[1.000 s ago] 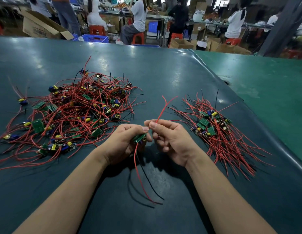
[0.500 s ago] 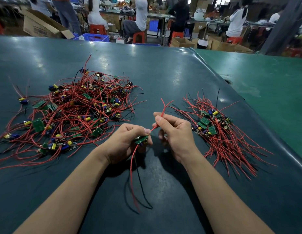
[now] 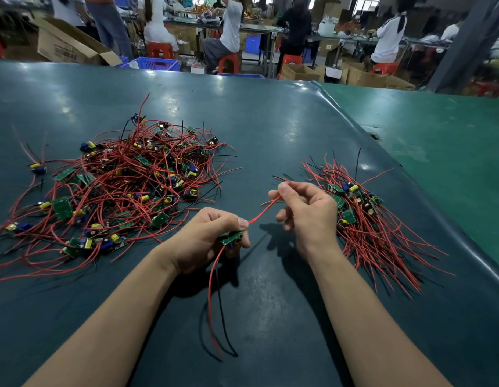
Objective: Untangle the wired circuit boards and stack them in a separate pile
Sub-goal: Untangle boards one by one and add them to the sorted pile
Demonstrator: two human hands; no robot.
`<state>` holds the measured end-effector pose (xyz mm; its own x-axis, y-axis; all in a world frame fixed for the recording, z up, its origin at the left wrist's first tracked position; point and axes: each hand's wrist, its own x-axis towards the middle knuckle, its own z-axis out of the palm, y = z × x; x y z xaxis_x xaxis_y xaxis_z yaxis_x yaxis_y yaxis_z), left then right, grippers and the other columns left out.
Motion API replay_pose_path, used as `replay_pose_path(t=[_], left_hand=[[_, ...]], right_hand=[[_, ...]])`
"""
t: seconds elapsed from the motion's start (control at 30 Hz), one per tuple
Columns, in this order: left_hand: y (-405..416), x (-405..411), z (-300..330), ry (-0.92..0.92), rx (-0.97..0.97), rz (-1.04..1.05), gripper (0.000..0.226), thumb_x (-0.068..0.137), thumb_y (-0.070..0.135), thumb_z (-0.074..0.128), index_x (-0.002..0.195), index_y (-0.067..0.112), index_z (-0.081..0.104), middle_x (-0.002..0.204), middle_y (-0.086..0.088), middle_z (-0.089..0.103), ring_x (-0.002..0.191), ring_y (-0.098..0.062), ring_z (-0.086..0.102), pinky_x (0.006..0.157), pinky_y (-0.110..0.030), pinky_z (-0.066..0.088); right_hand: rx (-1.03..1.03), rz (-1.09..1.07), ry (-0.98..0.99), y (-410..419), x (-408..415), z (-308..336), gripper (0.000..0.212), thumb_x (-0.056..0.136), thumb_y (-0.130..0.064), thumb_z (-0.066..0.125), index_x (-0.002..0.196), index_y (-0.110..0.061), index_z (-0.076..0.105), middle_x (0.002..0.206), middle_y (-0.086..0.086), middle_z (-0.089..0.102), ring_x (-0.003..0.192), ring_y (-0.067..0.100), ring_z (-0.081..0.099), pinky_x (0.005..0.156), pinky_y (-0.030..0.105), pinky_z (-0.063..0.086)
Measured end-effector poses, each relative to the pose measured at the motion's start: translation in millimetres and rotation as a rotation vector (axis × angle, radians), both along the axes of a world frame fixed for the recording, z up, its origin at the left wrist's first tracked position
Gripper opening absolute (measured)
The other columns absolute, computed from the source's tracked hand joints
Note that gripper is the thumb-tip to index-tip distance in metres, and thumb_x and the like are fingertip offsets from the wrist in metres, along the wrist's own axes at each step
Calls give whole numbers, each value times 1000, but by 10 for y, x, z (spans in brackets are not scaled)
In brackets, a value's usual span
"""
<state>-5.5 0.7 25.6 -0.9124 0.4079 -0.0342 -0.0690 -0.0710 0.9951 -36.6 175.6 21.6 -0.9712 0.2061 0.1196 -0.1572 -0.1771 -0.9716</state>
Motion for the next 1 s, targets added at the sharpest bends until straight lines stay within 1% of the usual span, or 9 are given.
replay_pose_path(t=[0.3,0.47,0.53,0.6,0.67,0.73,0.83,0.93,1.0], left_hand=[[-13,3,7,-16,25,-4,30,78,20,55,53,4,63,51,-8,42,46,-18,35,46,-21,33],[6,-11,-7,-4,1,-2,30,79,21,56,53,9,65,50,-5,45,47,-18,37,51,-26,29],[8,-12,-13,-3,7,5,30,80,22,57,55,9,67,51,-5,45,48,-18,38,50,-26,31],[11,-15,-19,-15,57,34,28,81,19,62,57,7,68,51,-4,46,48,-15,40,49,-22,36],[16,-28,-23,-32,112,83,26,81,20,67,58,7,70,52,-3,48,48,-12,43,48,-19,39],[29,-43,-31,-35,126,112,29,83,21,59,61,6,70,53,-2,51,48,-10,44,47,-16,39],[49,-48,-39,-42,147,96,33,93,10,50,66,0,66,54,-1,59,44,-6,50,44,-11,41],[54,-34,-41,-44,140,67,29,84,18,57,63,4,70,54,-3,59,46,-7,52,47,-15,43],[53,-36,-44,-34,111,52,27,80,22,59,60,8,71,53,-3,56,45,-9,49,47,-17,42]], right_hand=[[-108,-43,-29,38,5,39,17,85,-13,74,81,-10,58,75,10,75,35,10,50,33,16,30],[218,-199,85,-4,8,-34,29,91,-12,69,69,-16,51,70,6,73,37,9,51,36,19,37],[300,-230,117,-7,19,-49,27,92,-14,67,71,-17,51,71,5,72,38,12,54,36,20,39],[164,-142,55,2,34,-16,12,92,-23,68,86,-18,60,75,6,73,38,13,54,34,18,34],[-16,9,-111,-2,56,16,32,83,-42,71,99,-16,63,70,3,70,37,11,51,33,16,31],[35,201,-259,-14,89,21,48,70,-54,69,92,-12,67,60,1,61,35,7,43,33,15,26],[107,460,-292,-80,158,15,36,69,-48,72,84,-14,74,53,-4,54,35,3,36,33,12,22],[14,428,-280,-85,139,21,16,80,-29,74,80,-13,75,49,-6,49,36,2,36,33,12,23],[-11,412,-256,-85,132,29,18,89,-22,68,75,-14,76,49,-5,51,36,3,38,34,13,25]])
